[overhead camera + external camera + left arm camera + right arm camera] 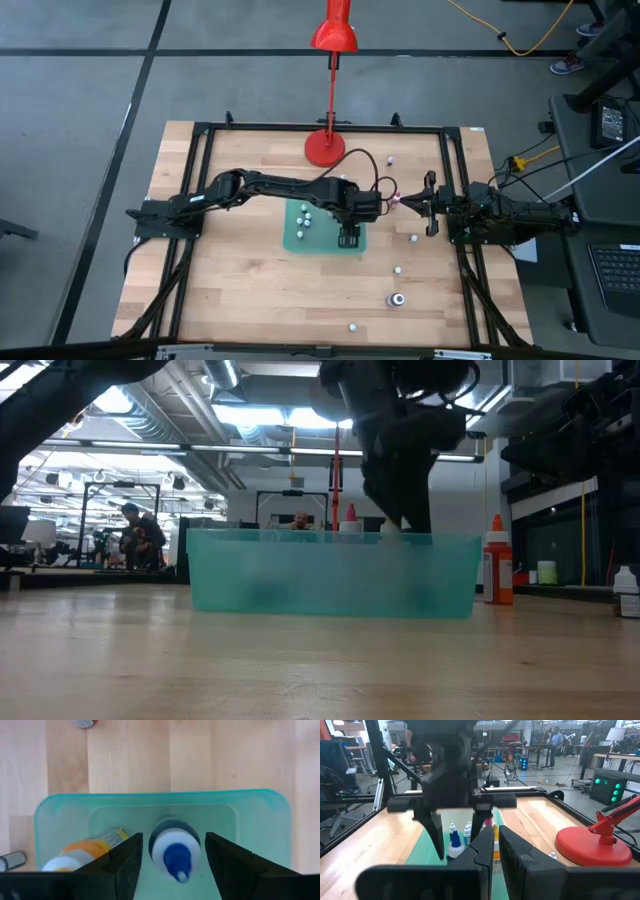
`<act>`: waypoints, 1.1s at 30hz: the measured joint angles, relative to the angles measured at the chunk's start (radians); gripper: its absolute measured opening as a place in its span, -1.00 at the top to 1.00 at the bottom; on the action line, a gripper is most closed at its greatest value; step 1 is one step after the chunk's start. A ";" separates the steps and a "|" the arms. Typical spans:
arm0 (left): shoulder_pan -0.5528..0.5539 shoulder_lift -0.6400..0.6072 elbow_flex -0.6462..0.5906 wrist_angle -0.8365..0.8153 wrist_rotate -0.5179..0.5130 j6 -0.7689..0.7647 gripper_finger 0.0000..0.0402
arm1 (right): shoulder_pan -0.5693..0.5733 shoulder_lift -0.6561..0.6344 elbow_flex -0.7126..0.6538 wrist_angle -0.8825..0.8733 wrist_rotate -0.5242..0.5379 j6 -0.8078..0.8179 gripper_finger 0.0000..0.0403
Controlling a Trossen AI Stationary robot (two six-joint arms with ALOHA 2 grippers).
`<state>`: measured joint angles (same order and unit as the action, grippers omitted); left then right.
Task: Pick & Place food coloring
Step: Put the large blue food coloring bottle into the green bin, then put the small orange food coloring bottle into the green bin
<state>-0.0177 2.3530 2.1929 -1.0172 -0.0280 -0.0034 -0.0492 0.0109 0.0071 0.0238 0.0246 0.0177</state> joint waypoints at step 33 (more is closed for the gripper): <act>-0.359 -0.834 -0.557 0.103 -0.425 -0.452 0.07 | 0.000 0.002 0.000 0.001 -0.020 0.098 0.85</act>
<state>-0.3763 1.5192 1.6356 -0.9142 -0.4529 -0.4555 -0.0490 0.0128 0.0071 0.0246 0.0045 0.1156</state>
